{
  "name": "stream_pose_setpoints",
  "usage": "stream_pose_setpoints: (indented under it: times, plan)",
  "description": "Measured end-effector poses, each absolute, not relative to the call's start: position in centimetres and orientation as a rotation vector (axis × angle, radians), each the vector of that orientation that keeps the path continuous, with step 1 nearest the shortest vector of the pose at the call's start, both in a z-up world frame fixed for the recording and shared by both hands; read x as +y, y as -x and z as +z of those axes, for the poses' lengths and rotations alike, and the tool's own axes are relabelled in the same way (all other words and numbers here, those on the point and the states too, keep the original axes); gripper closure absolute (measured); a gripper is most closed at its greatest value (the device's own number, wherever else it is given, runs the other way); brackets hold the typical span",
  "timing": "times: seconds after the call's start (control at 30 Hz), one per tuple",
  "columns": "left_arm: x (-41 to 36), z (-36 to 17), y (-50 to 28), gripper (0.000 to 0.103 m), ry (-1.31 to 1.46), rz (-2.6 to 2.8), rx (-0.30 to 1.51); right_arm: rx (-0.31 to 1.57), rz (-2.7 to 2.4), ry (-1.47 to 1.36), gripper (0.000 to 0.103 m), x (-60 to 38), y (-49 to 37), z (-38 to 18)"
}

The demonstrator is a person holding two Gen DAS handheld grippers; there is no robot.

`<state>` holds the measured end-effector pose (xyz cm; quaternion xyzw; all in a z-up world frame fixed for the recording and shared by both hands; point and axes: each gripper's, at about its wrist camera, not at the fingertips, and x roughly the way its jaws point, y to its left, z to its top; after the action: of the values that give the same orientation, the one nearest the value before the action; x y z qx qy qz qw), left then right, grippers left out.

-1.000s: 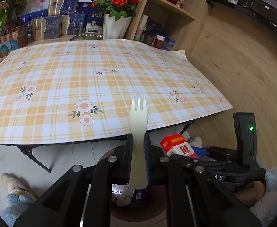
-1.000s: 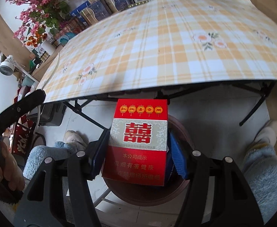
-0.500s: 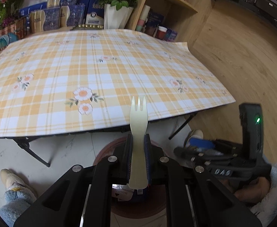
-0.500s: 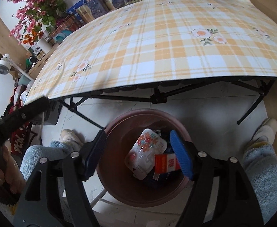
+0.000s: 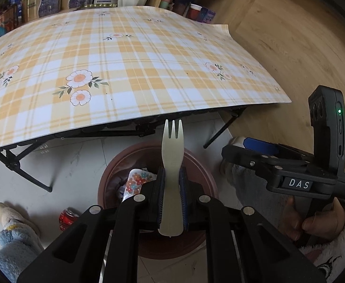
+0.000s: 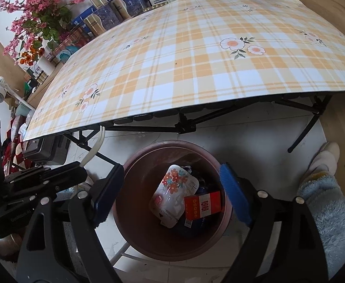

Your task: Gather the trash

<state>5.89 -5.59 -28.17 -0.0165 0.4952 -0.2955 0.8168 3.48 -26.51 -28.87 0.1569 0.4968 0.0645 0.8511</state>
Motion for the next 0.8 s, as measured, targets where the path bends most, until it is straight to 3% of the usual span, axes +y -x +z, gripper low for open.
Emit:
stream_pose_setpoints:
  times: [0.1, 0.17, 0.23, 0.4, 0.8]
  plan:
    - [-5.4, -28.2, -5.9, 0.089, 0.049, -0.638, 1.056, 1.052, 0.133, -0.336, 0.02, -26.6, -3.5, -29.0]
    - [-5.4, -28.2, -6.0, 0.077, 0.057, -0.64, 1.057, 1.054, 0.132, -0.339, 0.02, -26.6, -3.5, -29.0]
    - [-5.3, -28.1, -6.0, 0.052, 0.057, -0.633, 1.051, 1.055, 0.131, -0.34, 0.02, -26.6, -3.5, -29.0]
    - [-5.1, -28.2, -6.2, 0.031, 0.054, -0.601, 1.051, 1.059, 0.129, -0.342, 0.019, -26.6, -3.5, -29.1]
    - [-4.4, -28.2, -6.5, 0.013, 0.072, -0.552, 1.053, 1.07, 0.132, -0.349, 0.006, -26.5, -3.4, -29.3]
